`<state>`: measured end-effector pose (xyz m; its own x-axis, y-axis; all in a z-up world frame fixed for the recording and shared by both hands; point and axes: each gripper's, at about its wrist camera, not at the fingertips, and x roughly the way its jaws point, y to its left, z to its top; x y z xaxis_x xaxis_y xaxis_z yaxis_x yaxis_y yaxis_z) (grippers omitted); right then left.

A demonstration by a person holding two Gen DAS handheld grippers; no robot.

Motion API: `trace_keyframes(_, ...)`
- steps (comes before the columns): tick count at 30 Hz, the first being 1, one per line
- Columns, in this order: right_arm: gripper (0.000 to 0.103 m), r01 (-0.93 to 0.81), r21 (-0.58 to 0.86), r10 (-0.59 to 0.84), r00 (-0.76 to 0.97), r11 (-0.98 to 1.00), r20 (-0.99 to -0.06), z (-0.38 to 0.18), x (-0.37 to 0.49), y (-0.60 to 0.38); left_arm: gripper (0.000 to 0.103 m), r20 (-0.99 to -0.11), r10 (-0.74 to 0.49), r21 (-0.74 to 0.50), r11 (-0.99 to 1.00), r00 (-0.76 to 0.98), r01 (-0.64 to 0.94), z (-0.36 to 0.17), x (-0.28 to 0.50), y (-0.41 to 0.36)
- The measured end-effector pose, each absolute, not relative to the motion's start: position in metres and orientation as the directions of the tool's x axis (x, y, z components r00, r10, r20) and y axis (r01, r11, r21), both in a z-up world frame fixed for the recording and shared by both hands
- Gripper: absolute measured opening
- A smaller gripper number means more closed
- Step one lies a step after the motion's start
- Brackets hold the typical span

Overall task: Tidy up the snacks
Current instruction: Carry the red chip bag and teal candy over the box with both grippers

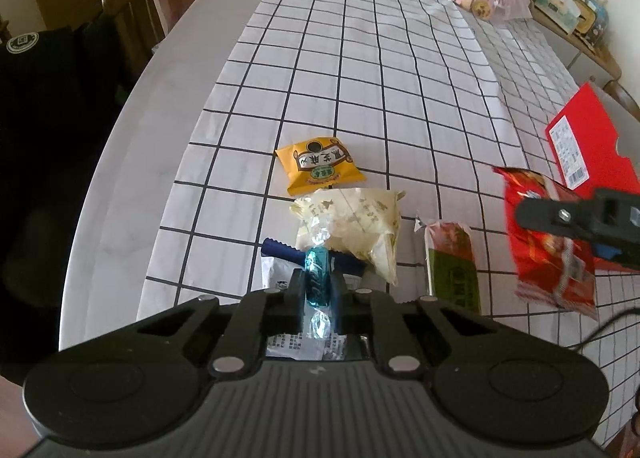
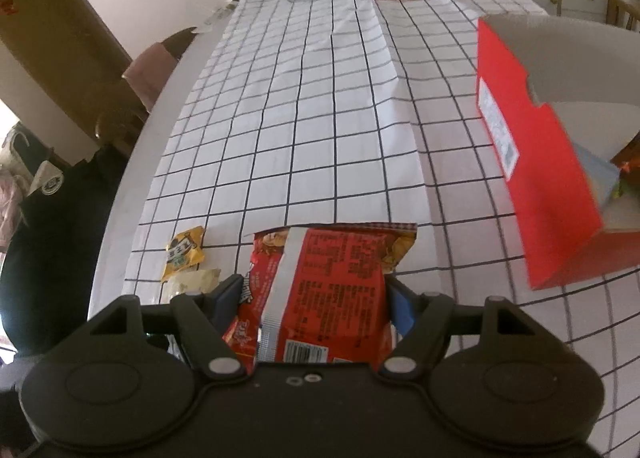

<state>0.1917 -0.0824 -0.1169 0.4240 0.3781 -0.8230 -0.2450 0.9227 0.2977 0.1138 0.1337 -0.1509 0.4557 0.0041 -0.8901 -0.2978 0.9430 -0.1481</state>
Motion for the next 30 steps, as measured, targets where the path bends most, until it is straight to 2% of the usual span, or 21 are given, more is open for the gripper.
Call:
trace_keyframes(12,0.073,-0.311,0.267,0.389,0.452,0.912,-0.803,-0.087,0.165,-0.119,0.013,-0.872,-0.028,-0.196,0.935,0.488,-0.297,-0.123,0.1,0.122)
trace_keyframes(30,0.073,-0.301,0.234,0.37,0.557,0.924,-0.744,-0.041,0.163,-0.205,0.013,-0.818,-0.107,-0.221,0.966,0.566,-0.137,-0.058,0.117,0.038)
